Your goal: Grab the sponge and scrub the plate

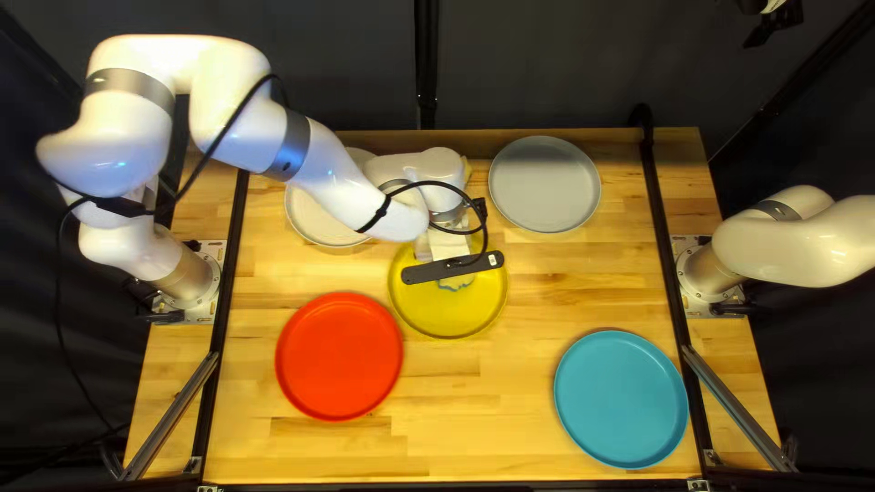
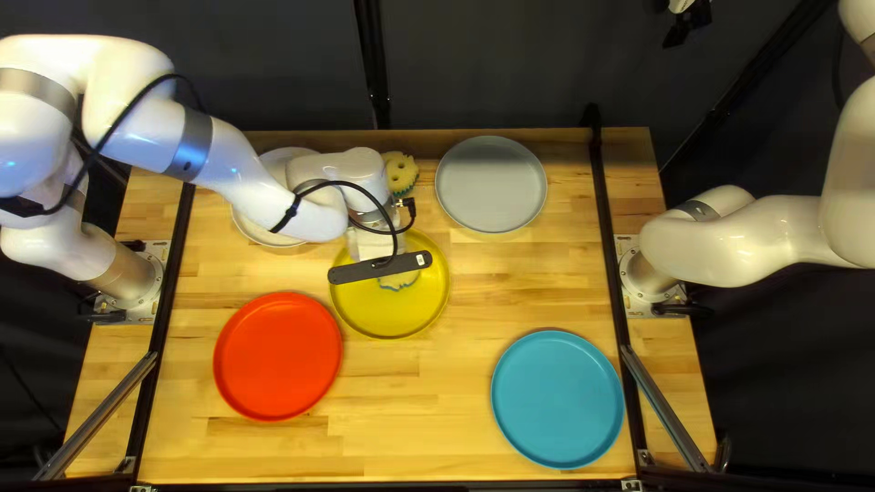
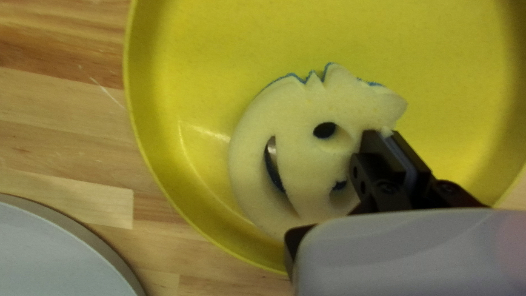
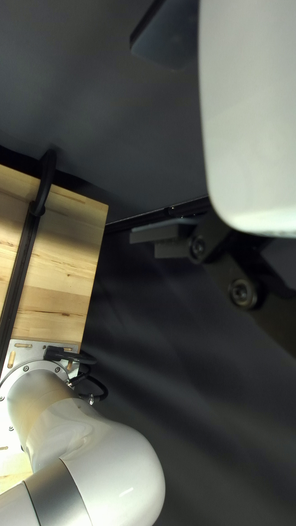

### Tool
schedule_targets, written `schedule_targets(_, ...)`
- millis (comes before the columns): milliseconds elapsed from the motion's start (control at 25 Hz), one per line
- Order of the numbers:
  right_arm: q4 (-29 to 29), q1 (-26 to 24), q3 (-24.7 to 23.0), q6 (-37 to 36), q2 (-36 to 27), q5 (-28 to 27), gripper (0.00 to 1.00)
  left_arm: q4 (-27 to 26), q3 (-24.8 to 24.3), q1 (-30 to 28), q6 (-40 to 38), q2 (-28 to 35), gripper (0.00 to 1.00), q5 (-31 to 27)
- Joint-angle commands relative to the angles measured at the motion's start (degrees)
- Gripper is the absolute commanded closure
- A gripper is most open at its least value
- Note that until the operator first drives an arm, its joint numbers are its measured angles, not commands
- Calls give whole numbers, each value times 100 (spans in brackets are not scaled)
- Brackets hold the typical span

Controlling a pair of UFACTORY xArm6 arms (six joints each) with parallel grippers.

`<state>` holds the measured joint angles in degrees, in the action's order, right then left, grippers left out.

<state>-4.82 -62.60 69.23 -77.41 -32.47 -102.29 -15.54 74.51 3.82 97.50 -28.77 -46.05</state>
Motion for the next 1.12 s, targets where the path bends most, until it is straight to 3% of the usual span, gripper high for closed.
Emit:
schedule_targets(40,0,0,0,0,0,0,0,121,582,-25,14,-356,100,-237)
schedule_targets(200,0,0,0,0,0,0,0,164,582,-63,3,-310,100,-254)
schedule_targets(840,0,0,0,0,0,0,0,-75,-1910,-201,-112,1395,100,430)
schedule_targets(1120,0,0,0,0,0,0,0,-168,-2151,-267,-168,1501,100,522)
